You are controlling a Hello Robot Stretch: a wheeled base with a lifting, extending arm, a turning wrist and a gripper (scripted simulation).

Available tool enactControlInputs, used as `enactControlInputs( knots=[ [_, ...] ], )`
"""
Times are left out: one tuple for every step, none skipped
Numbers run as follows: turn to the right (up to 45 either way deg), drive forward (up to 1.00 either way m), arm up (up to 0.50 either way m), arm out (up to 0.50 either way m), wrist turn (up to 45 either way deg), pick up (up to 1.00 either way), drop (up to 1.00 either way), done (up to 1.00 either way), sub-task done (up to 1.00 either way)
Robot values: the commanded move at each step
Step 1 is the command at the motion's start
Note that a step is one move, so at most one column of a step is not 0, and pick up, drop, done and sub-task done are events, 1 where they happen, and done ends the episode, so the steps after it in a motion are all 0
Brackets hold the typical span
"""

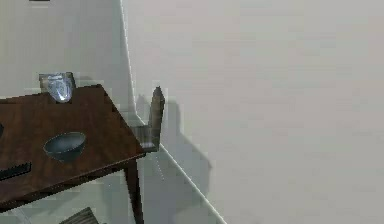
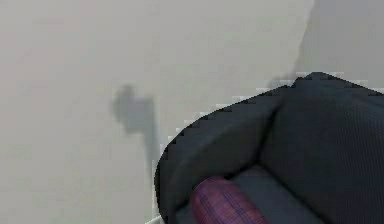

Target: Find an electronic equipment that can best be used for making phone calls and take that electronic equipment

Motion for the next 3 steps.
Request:
enactControlInputs(
  knots=[
    [0.0,0.7,0.0,0.0,0.0,0.0,0.0,0.0,0.0],
    [-45.0,0.0,0.0,0.0,0.0,0.0,0.0,0.0,0.0],
    [-45.0,0.0,0.0,0.0,0.0,0.0,0.0,0.0,0.0]
  ],
)
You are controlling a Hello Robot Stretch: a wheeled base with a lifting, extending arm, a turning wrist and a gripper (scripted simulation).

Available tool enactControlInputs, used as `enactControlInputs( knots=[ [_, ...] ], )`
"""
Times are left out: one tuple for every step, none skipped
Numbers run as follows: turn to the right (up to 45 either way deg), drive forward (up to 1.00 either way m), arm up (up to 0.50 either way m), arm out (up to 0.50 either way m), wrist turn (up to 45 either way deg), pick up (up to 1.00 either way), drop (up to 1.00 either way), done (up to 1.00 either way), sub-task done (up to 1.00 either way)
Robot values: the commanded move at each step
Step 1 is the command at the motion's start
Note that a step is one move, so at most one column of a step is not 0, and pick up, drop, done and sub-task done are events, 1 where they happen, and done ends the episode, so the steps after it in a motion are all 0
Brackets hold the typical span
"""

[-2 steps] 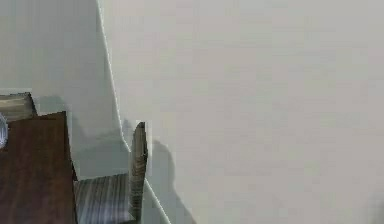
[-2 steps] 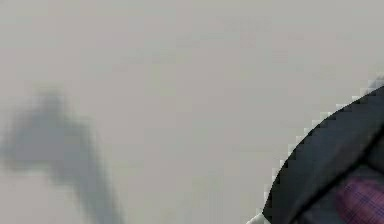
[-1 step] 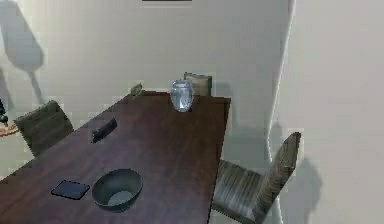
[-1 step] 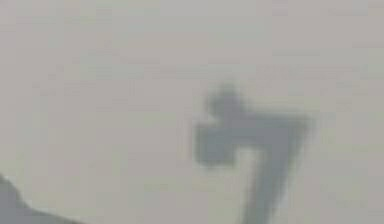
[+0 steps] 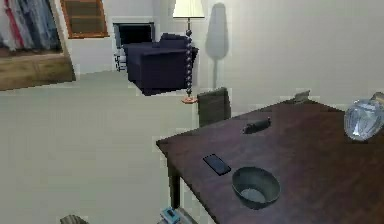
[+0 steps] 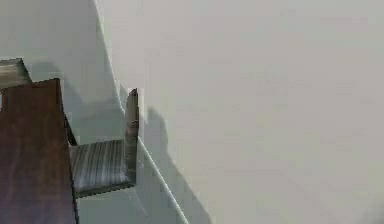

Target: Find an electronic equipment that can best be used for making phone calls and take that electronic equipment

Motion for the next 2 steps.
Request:
enactControlInputs(
  knots=[
    [-45.0,0.0,0.0,0.0,0.0,0.0,0.0,0.0,0.0],
    [-33.0,0.0,0.0,0.0,0.0,0.0,0.0,0.0,0.0]
  ],
)
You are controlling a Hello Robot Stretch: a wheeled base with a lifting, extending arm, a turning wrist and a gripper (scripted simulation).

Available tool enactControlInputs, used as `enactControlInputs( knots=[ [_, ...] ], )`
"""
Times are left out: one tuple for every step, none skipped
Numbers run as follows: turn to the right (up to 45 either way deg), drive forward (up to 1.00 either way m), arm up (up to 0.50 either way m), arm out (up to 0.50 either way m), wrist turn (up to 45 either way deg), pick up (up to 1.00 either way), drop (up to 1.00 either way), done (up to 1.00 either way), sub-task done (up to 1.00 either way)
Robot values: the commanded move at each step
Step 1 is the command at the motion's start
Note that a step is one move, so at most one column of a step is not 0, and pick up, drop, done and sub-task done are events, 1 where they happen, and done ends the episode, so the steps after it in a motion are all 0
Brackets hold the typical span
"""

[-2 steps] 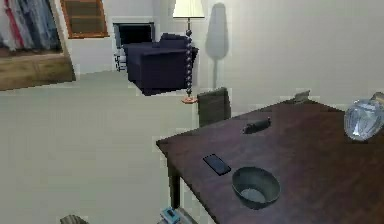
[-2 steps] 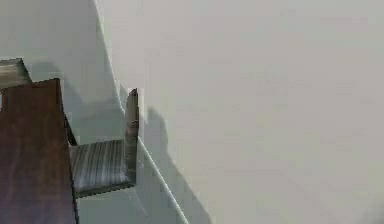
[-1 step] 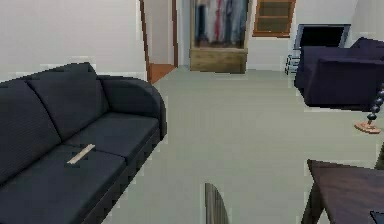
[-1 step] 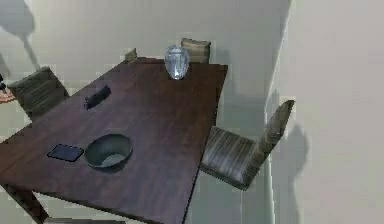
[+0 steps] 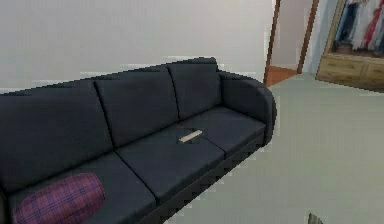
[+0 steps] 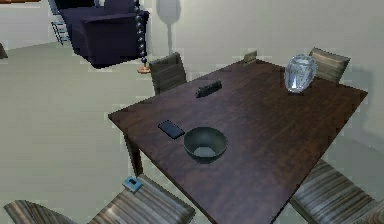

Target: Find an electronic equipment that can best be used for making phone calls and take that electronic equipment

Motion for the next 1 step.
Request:
enactControlInputs(
  knots=[
    [0.0,0.0,0.5,0.0,0.0,0.0,0.0,0.0,0.0]
  ],
)
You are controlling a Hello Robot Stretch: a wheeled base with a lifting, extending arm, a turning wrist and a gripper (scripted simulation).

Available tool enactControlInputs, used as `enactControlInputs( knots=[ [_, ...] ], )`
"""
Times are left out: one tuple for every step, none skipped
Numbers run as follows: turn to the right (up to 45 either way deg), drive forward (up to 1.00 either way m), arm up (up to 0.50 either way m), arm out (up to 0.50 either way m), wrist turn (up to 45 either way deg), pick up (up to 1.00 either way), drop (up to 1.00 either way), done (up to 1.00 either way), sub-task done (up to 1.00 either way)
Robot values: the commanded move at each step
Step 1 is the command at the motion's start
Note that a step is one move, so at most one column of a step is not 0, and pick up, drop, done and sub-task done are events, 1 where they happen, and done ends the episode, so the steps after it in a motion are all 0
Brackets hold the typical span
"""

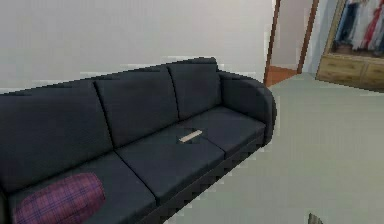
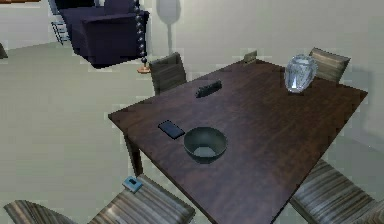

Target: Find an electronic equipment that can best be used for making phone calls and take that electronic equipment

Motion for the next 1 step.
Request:
enactControlInputs(
  knots=[
    [0.0,0.0,0.34,0.0,0.0,0.0,0.0,0.0,0.0]
  ],
)
